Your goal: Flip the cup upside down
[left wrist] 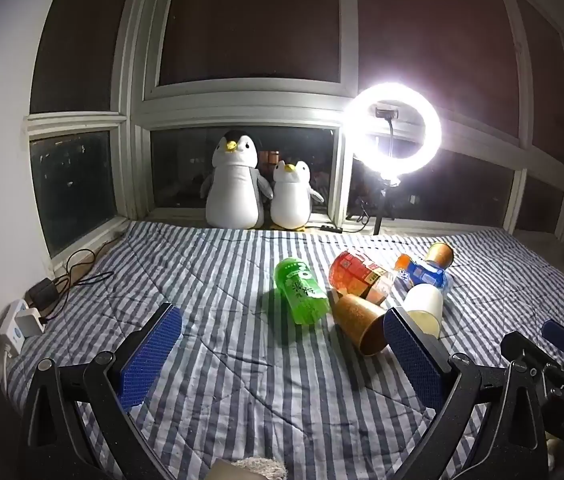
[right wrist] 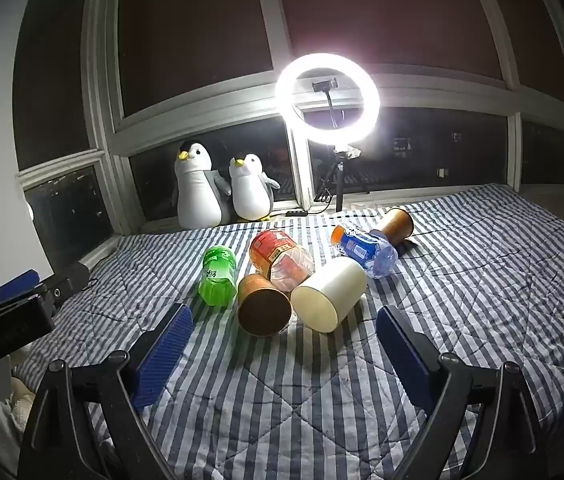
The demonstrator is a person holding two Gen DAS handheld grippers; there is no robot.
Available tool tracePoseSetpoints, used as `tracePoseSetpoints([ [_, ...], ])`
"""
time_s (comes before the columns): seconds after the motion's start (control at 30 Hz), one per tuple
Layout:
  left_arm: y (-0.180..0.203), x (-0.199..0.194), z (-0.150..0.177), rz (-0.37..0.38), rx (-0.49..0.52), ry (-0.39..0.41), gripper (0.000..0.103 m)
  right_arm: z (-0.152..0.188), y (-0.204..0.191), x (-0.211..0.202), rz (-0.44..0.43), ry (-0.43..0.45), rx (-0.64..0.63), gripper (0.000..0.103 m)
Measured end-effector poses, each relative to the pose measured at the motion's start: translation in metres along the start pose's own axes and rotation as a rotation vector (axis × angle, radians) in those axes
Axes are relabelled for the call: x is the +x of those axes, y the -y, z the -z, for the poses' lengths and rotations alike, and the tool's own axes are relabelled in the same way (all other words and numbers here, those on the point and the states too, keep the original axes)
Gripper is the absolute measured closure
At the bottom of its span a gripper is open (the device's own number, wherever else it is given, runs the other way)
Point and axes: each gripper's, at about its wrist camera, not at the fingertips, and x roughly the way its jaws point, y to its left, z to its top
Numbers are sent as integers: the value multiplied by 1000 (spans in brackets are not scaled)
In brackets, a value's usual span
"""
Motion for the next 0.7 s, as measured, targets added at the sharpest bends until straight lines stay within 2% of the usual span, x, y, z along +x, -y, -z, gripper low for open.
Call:
tracePoseSetpoints([
  [0.17, 0, 2, -13, -13, 9, -5, 1, -1, 2, 0, 2, -1, -4, 12],
  [0.7, -5, -4, -8, -19, 0, 13, 1, -3, 6, 1, 9, 1, -12, 12],
])
